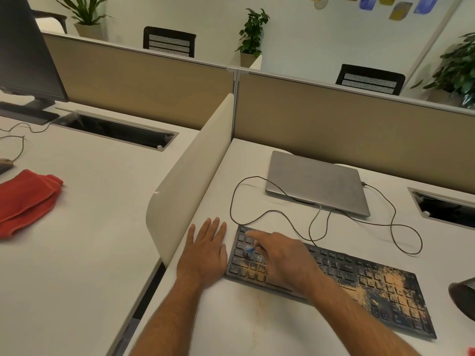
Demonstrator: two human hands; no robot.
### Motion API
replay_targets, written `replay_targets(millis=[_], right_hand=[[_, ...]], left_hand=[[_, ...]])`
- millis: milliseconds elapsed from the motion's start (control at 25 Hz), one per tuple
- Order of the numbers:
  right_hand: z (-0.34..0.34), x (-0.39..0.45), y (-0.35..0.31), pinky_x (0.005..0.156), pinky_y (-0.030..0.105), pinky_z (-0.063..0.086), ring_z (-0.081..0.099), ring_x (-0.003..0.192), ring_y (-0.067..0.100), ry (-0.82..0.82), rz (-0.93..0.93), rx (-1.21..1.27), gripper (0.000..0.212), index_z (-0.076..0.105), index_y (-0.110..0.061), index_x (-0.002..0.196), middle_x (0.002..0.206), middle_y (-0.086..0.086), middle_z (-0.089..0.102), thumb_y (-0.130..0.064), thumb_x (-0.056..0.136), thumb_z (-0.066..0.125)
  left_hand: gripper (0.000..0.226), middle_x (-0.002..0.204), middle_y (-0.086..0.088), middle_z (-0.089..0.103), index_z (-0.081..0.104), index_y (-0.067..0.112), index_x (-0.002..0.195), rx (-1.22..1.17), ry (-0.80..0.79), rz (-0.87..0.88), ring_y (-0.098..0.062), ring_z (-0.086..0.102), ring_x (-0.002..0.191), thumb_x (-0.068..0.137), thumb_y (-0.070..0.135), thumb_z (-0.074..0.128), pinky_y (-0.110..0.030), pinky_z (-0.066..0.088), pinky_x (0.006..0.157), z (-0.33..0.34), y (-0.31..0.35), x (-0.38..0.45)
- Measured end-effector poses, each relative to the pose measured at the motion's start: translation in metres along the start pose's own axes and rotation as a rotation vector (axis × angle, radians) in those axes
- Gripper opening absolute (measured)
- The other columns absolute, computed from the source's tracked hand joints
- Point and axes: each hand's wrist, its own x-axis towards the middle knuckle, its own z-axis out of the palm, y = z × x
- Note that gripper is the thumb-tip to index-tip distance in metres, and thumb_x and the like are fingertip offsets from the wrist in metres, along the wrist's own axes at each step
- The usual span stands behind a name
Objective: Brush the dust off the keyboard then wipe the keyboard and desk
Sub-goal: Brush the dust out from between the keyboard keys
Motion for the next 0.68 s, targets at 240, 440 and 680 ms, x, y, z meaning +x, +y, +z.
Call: replay_targets(millis=[240,440,680], right_hand=[[-0.005,0.008,-0.007,0.058,0.033,0.055,0.062,0.075,0.010,0.082,-0.003,0.133,0.033,0.044,-0.030,0.122,0.088,-0.008,0.067,-0.022,0.090,0.049],[0.004,0.008,-0.014,0.059,0.035,0.055,0.063,0.078,0.014,-0.032,-0.052,0.001,0.044,0.042,-0.030,0.127,0.094,-0.007,0.069,-0.020,0.087,0.059],[-0.017,0.011,-0.003,0.049,0.029,0.050,0.054,0.064,0.011,-0.065,-0.030,-0.067,0.049,0.042,-0.030,0.113,0.077,-0.007,0.064,-0.020,0.075,0.069]], left_hand=[[0.070,0.168,0.003,0.004,0.011,0.024,0.160,0.009,0.001,-0.002,-0.015,-0.006,0.154,0.094,0.045,0.005,-0.048,-0.004,0.125,0.001,0.000,0.000],[0.072,0.167,0.002,0.005,0.013,0.023,0.160,0.005,0.008,0.002,-0.015,-0.005,0.154,0.092,0.045,0.003,-0.049,-0.004,0.125,0.002,0.000,0.001],[0.071,0.167,0.003,0.007,0.014,0.023,0.160,-0.006,0.012,0.003,-0.015,-0.003,0.154,0.093,0.044,0.005,-0.047,-0.005,0.124,0.002,0.001,0.001]])
